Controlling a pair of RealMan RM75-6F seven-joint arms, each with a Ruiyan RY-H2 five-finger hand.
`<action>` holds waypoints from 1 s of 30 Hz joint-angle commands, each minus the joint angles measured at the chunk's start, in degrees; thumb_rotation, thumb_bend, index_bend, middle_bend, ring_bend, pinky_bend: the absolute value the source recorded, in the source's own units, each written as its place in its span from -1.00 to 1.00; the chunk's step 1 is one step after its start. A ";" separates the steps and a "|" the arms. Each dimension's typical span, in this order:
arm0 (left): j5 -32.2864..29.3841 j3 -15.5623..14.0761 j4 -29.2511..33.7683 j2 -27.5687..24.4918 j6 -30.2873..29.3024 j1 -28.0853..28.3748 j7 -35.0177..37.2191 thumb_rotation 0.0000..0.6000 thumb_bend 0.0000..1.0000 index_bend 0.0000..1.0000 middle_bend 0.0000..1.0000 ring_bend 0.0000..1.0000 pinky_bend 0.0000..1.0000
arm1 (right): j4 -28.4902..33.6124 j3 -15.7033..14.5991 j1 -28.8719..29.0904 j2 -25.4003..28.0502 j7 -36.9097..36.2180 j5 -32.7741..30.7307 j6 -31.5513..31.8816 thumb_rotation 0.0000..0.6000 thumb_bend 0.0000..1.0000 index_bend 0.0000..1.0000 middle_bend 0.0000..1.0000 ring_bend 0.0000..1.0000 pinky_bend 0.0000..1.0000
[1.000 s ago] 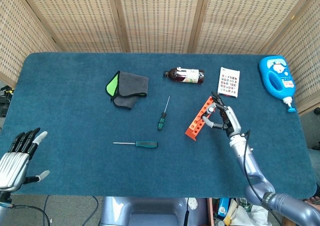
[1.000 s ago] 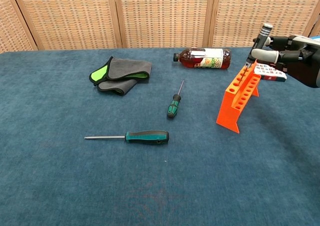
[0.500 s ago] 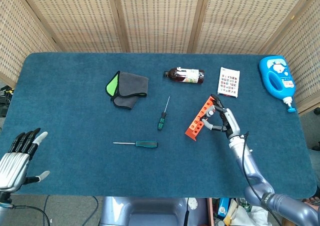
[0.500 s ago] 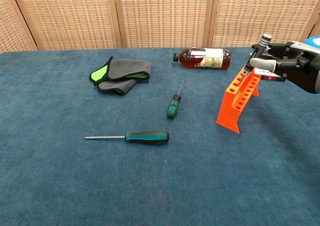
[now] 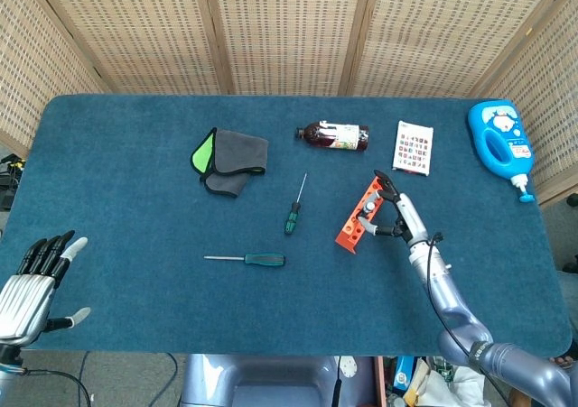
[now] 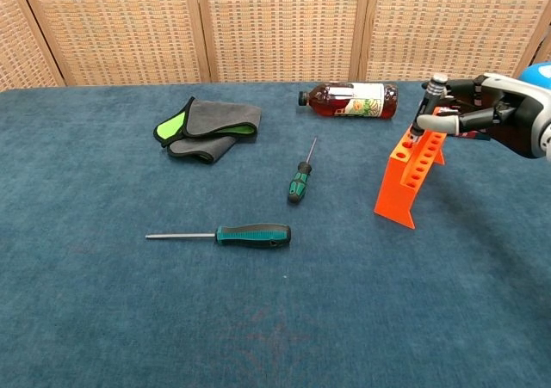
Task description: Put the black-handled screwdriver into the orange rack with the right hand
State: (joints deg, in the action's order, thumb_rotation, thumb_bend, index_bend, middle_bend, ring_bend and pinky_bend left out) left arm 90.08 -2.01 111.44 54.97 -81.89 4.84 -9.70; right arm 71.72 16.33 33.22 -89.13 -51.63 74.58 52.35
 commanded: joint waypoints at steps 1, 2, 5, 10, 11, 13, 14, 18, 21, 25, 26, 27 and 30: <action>0.03 0.00 0.02 -0.01 0.00 0.01 0.02 1.00 -1.00 -1.00 -1.00 -1.00 -1.00 | 1.60 0.11 0.84 1.03 3.35 -1.70 -1.86 1.00 -0.29 0.30 -0.97 -1.00 -1.00; 0.03 -0.01 0.04 -0.03 0.01 0.01 0.06 1.00 -1.00 -1.00 -1.00 -1.00 -1.00 | 1.89 0.19 0.97 1.24 4.03 -2.09 -2.19 1.00 -0.29 0.30 -0.97 -1.00 -1.00; -0.01 0.00 0.03 -0.10 0.06 0.04 0.17 1.00 -1.00 -1.00 -1.00 -1.00 -1.00 | 2.69 0.50 1.26 1.70 5.92 -3.38 -2.99 1.00 -0.29 0.30 -0.97 -1.00 -1.00; -0.02 -0.04 0.07 -0.25 0.25 0.14 0.45 1.00 -1.00 -1.00 -1.00 -1.00 -1.00 | 3.56 0.91 1.54 2.15 8.13 -4.96 -3.82 1.00 -0.28 0.30 -0.97 -1.00 -1.00; 0.00 -0.05 0.06 -0.27 0.25 0.14 0.49 1.00 -1.00 -1.00 -1.00 -1.00 -1.00 | 3.65 0.99 1.56 2.17 8.39 -5.17 -3.87 1.00 -0.28 0.30 -0.97 -1.00 -1.00; 0.04 -0.05 0.03 -0.31 0.24 0.15 0.58 1.00 -1.00 -1.00 -1.00 -1.00 -1.00 | 3.81 1.21 1.68 2.20 9.00 -5.66 -4.08 1.00 -0.28 0.30 -0.97 -1.00 -1.00; 0.05 -0.07 0.04 -0.33 0.26 0.16 0.61 1.00 -1.00 -1.00 -1.00 -1.00 -1.00 | 3.86 1.30 1.73 2.23 9.22 -5.86 -4.19 1.00 -0.29 0.30 -0.97 -1.00 -1.00; 0.07 -0.10 0.04 -0.39 0.28 0.17 0.79 1.00 -1.00 -1.00 -1.00 -1.00 -1.00 | 3.93 1.60 1.80 2.26 9.74 -6.49 -4.49 1.00 -0.29 0.30 -0.97 -1.00 -1.00; 0.03 -0.08 0.06 -0.43 0.32 0.20 0.83 1.00 -1.00 -1.00 -1.00 -1.00 -1.00 | 3.97 1.70 1.58 2.25 9.58 -6.30 -4.11 1.00 -0.29 0.30 -0.97 -1.00 -1.00; -0.01 -0.14 0.04 -0.40 0.52 0.27 0.77 1.00 -1.00 -1.00 -1.00 -1.00 -1.00 | 3.46 0.93 1.07 2.08 8.39 -4.03 -3.06 1.00 -0.29 0.30 -0.97 -1.00 -1.00; -0.01 -0.14 0.07 -0.40 0.56 0.29 0.72 1.00 -1.00 -1.00 -1.00 -1.00 -1.00 | 3.18 0.53 1.00 2.06 7.98 -3.12 -2.88 1.00 -0.29 0.30 -0.97 -1.00 -1.00; -0.01 -0.16 0.06 -0.39 0.59 0.29 0.64 1.00 -1.00 -1.00 -1.00 -1.00 -1.00 | 2.72 0.10 0.96 2.04 7.77 -2.19 -2.64 1.00 -0.29 0.30 -0.97 -1.00 -1.00; 0.00 -0.20 0.10 -0.31 0.59 0.27 0.46 1.00 -1.00 -1.00 -1.00 -1.00 -1.00 | 0.96 -1.10 1.02 1.55 7.88 0.41 -1.53 1.00 -0.31 0.30 -0.97 -1.00 -1.00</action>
State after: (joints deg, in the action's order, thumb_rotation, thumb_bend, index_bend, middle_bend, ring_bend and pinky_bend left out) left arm 90.08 -2.21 111.55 54.66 -81.30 5.12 -9.25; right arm 73.61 15.97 34.29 -87.28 -43.54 73.86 50.14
